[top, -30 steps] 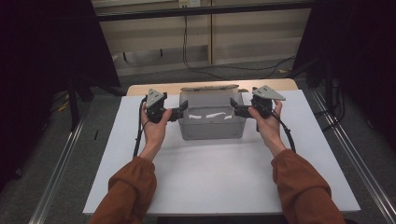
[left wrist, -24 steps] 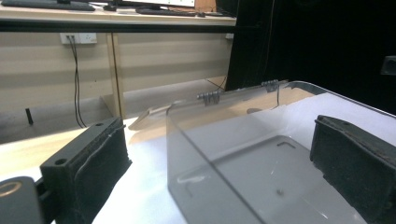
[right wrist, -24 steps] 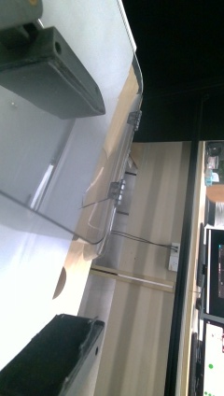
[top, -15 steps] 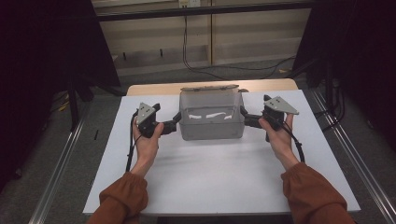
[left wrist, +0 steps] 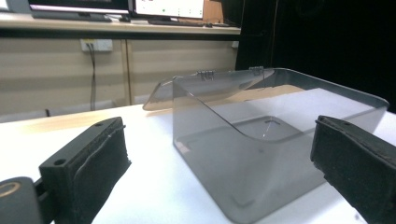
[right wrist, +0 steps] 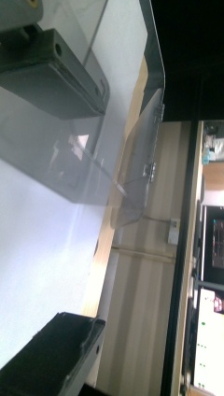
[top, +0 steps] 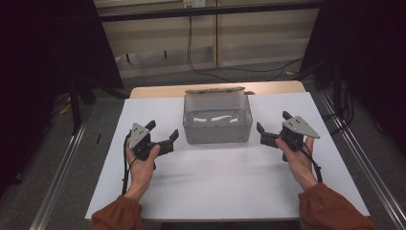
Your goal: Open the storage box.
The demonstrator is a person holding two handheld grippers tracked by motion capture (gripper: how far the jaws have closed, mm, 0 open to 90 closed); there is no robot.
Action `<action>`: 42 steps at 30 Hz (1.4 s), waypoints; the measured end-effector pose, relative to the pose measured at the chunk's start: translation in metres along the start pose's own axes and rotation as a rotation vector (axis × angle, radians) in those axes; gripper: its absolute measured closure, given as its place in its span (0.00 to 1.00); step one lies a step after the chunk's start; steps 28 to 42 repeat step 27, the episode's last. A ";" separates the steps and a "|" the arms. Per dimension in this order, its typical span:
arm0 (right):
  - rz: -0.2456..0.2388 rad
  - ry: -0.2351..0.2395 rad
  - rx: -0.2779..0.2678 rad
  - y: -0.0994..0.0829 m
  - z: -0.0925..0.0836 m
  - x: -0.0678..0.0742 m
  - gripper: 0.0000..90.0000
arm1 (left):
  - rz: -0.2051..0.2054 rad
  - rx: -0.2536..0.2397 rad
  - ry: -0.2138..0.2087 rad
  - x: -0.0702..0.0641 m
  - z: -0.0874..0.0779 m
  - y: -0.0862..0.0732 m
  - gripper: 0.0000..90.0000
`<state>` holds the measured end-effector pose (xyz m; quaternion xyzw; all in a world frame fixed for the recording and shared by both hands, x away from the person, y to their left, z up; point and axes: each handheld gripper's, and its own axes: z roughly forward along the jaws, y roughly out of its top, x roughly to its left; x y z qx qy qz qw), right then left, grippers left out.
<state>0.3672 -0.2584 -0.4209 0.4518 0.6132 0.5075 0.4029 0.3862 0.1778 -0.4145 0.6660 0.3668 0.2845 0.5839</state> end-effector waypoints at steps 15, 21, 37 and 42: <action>0.024 -0.072 -0.044 -0.024 -0.057 -0.005 0.00 | -0.018 0.026 0.093 0.000 -0.050 -0.022 0.04; 0.030 -0.103 -0.047 -0.032 -0.078 -0.010 0.00 | -0.010 0.019 0.111 -0.008 -0.064 -0.025 0.04; 0.029 -0.113 -0.058 -0.036 -0.088 -0.008 0.00 | -0.029 0.011 0.123 -0.006 -0.065 -0.026 0.04; 0.029 -0.113 -0.058 -0.036 -0.088 -0.008 0.00 | -0.029 0.011 0.123 -0.006 -0.065 -0.026 0.04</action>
